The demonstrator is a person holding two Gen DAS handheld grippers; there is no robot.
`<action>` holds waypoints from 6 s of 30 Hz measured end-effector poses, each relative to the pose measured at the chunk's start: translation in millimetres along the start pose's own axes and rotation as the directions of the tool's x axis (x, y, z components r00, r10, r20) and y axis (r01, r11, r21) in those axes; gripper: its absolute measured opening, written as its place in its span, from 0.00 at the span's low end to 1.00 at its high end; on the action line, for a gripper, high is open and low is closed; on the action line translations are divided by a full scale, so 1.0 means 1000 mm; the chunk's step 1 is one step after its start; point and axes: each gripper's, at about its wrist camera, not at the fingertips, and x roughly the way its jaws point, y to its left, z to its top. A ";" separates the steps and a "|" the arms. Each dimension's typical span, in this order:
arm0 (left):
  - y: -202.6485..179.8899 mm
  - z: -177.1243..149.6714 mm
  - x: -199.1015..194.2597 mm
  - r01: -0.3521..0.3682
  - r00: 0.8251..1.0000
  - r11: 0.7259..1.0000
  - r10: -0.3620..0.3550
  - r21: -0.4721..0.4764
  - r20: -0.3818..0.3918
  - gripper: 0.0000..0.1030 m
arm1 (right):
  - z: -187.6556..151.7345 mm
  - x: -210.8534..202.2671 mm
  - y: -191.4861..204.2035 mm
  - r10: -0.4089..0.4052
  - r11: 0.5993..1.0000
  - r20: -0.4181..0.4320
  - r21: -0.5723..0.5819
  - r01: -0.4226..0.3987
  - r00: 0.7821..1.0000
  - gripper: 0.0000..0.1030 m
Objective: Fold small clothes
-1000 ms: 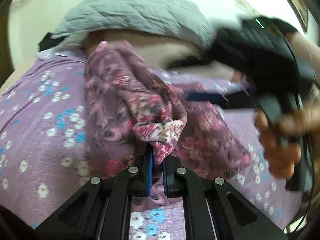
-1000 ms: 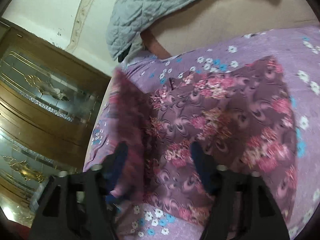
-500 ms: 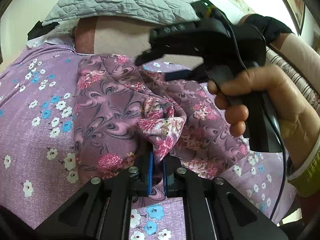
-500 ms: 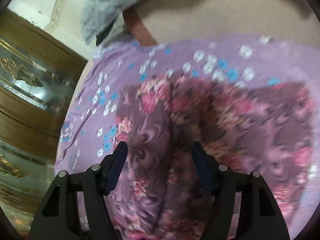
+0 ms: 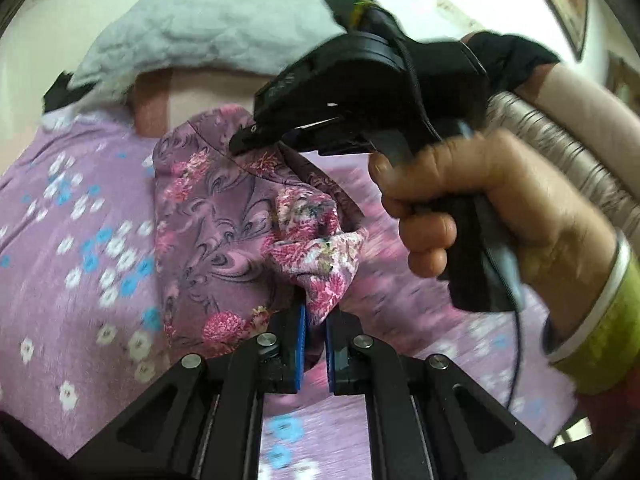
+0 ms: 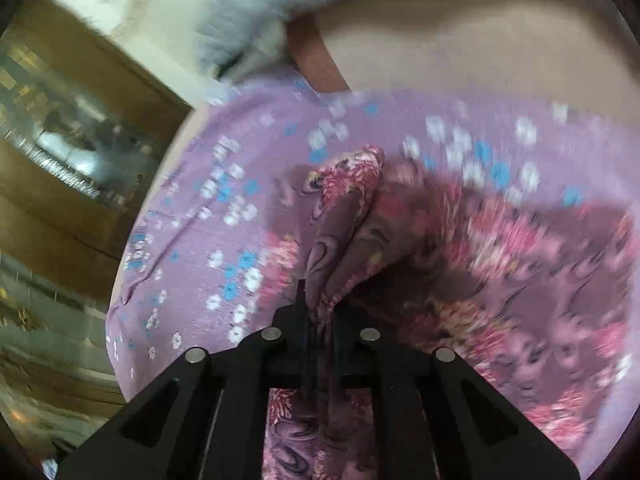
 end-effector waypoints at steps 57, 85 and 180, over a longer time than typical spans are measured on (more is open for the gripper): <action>0.073 0.014 0.137 0.040 0.934 0.964 -0.129 -0.264 -0.332 0.72 | -0.110 -0.049 -0.164 -0.059 0.955 0.014 0.290 0.052 0.998 0.69; 0.146 -0.012 -0.020 -0.049 0.961 0.992 0.015 -0.116 -0.278 0.23 | -0.143 -0.010 0.006 0.035 0.977 0.086 0.205 -0.052 0.996 0.28; 0.104 -0.113 -0.059 -0.077 0.944 0.992 0.040 -0.101 -0.326 0.46 | -0.252 -0.050 0.052 -0.180 0.969 0.026 0.178 0.172 0.983 0.14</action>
